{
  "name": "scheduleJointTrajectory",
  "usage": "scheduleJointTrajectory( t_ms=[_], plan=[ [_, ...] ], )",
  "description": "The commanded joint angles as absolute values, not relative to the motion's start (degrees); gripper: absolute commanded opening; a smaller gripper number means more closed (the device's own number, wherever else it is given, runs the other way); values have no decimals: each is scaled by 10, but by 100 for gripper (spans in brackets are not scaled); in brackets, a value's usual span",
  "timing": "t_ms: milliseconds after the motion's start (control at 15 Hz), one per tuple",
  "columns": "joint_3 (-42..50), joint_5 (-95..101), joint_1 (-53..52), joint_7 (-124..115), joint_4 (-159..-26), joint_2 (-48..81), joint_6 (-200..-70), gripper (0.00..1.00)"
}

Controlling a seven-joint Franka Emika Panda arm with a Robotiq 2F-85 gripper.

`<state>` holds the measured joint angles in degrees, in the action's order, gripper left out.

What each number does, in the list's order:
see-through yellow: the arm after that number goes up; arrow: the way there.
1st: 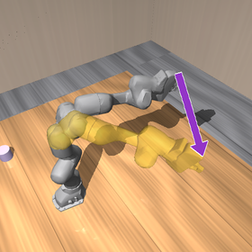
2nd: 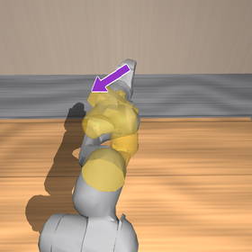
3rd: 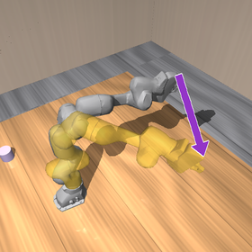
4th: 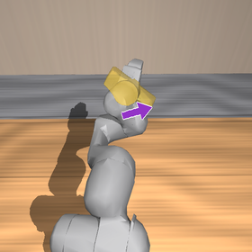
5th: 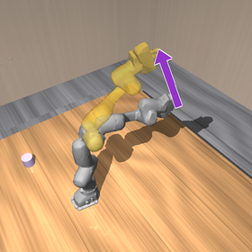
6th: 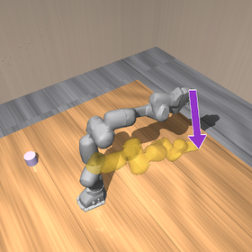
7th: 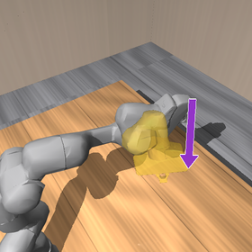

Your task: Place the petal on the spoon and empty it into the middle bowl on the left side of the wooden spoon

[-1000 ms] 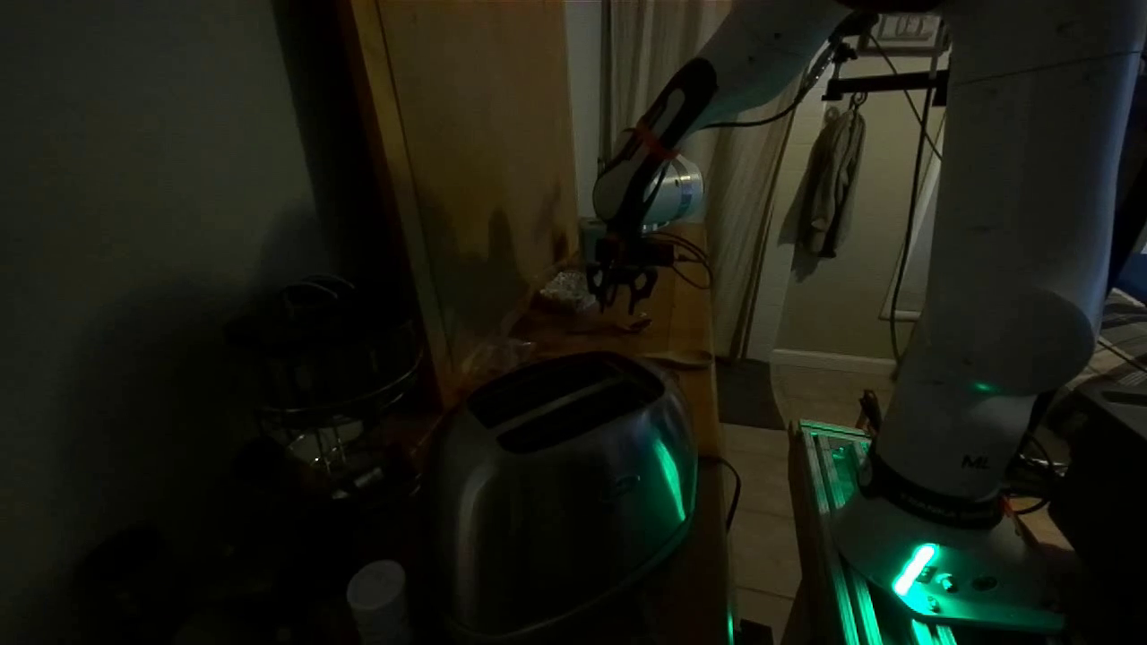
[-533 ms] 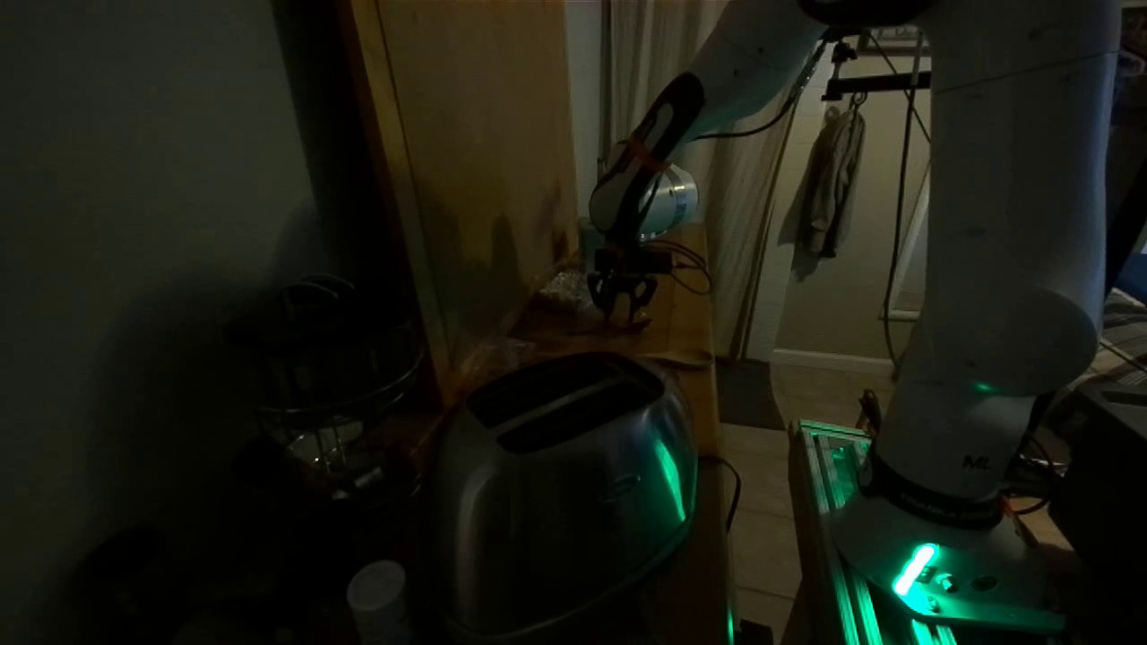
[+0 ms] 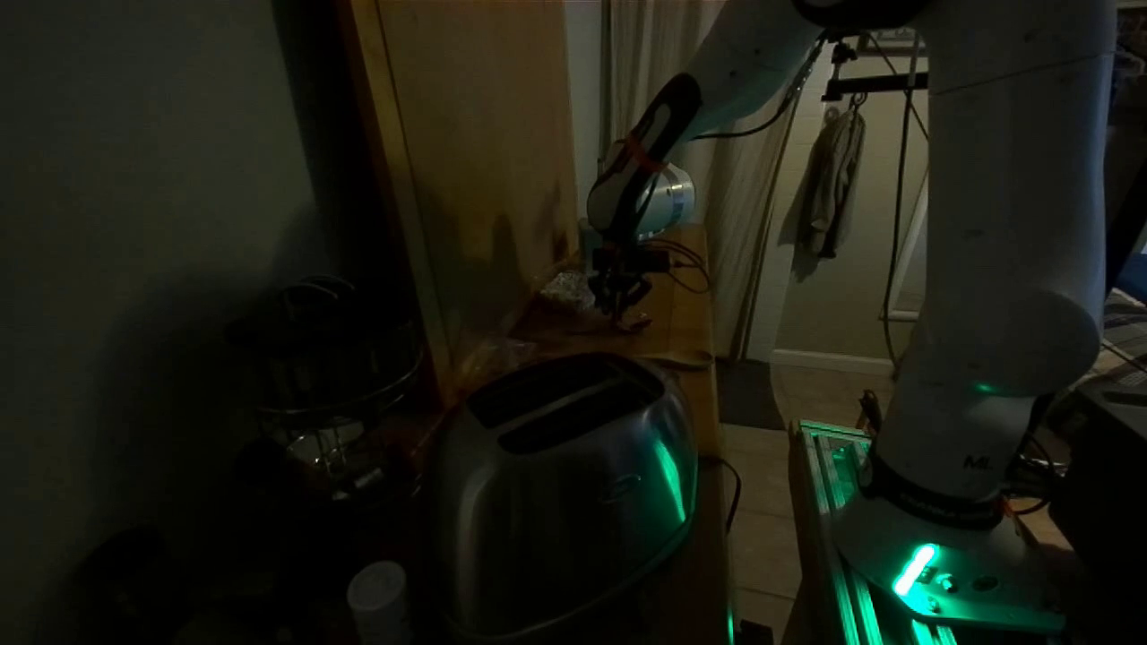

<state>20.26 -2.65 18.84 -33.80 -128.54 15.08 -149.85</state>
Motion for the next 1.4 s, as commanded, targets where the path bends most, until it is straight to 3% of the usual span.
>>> scheduleJointTrajectory(
  t_ms=[0,67,133,333,867,933,1000,1133,1333],
  plan=[
    [214,-35,175,-340,-1267,165,-1487,4],
    [214,-35,174,-340,-1267,165,-1486,5],
    [216,-32,173,-340,-1266,166,-1484,29],
    [218,-28,170,-341,-1265,167,-1485,40],
    [223,-24,162,-343,-1266,167,-1466,92],
    [223,-24,162,-343,-1266,166,-1464,87],
    [224,-24,162,-343,-1265,167,-1464,68],
    [224,-24,162,-343,-1265,166,-1464,60],
    [225,-24,161,-343,-1265,166,-1464,38]
  ],
)
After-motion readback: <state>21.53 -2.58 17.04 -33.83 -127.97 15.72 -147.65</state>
